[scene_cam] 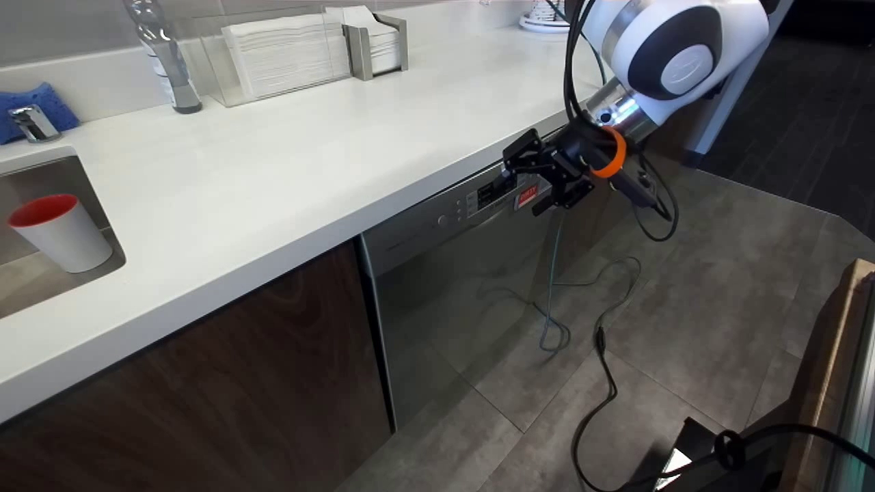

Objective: Press a button on the dishwasher

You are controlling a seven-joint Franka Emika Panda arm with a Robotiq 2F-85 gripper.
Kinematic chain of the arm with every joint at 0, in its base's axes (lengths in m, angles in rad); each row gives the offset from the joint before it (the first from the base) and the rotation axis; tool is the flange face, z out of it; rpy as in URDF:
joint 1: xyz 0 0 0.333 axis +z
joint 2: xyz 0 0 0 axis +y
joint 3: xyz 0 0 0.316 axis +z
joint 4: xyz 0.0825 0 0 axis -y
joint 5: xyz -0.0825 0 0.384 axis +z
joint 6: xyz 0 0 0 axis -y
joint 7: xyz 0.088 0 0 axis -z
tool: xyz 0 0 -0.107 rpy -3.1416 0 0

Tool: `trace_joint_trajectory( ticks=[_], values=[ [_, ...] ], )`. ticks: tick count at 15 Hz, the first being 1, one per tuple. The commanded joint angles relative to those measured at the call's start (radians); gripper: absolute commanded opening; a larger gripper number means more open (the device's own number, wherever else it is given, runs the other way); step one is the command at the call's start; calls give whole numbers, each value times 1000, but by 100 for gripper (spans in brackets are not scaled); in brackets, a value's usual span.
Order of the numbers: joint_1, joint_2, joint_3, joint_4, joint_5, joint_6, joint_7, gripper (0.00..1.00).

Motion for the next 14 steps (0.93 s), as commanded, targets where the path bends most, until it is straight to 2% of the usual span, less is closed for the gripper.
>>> trace_joint_trajectory(
  ticks=[1, 6, 14],
  values=[
    [9, -103, 33, -102, -201, 63, 130, 100],
    [25, -229, 56, -221, -447, 97, 270, 100],
    [59, -428, 73, -359, -760, 137, 490, 100]
  ],
)
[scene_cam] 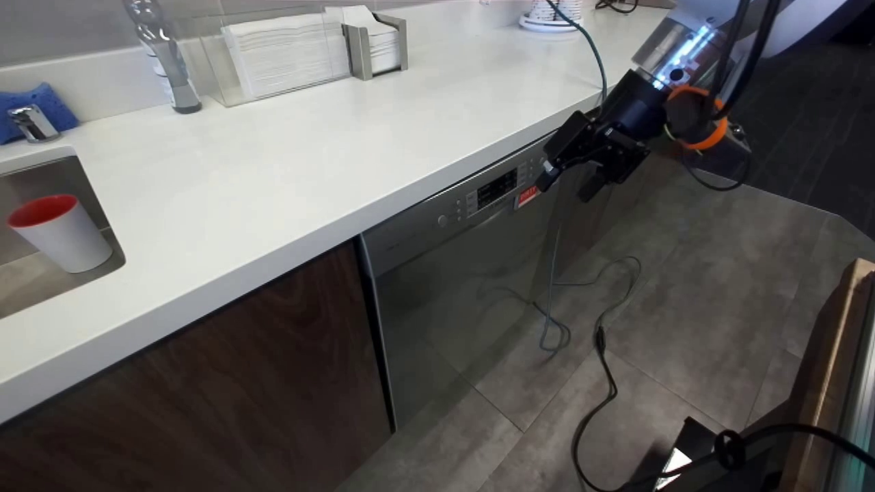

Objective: Press a button on the dishwasher

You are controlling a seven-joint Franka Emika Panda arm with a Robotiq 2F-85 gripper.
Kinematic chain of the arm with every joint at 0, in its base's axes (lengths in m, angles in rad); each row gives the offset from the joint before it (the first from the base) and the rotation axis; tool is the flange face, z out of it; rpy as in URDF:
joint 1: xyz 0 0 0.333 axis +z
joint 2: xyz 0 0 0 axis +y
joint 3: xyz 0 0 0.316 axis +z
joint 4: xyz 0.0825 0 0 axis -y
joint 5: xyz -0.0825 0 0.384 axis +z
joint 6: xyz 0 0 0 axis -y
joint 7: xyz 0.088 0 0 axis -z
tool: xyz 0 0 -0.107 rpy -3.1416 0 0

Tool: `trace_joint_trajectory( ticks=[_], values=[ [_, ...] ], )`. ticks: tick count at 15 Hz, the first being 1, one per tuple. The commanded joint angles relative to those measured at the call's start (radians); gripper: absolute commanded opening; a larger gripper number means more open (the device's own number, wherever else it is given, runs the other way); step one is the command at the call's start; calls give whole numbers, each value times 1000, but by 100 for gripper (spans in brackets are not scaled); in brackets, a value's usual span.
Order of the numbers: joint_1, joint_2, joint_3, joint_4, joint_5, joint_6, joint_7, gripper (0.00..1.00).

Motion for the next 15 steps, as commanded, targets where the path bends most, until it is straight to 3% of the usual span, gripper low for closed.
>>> trace_joint_trajectory(
  ticks=[1, 5, 7, 8, 15],
  values=[
    [16, -119, 18, -83, -155, 29, 151, 100],
    [4, -187, 46, -118, -329, 28, 306, 100],
    [-16, -160, 70, -76, -408, 29, 373, 100],
    [3, -142, 41, -74, -329, 14, 289, 100],
    [4, -138, 43, -72, -336, 14, 300, 100]
  ],
)
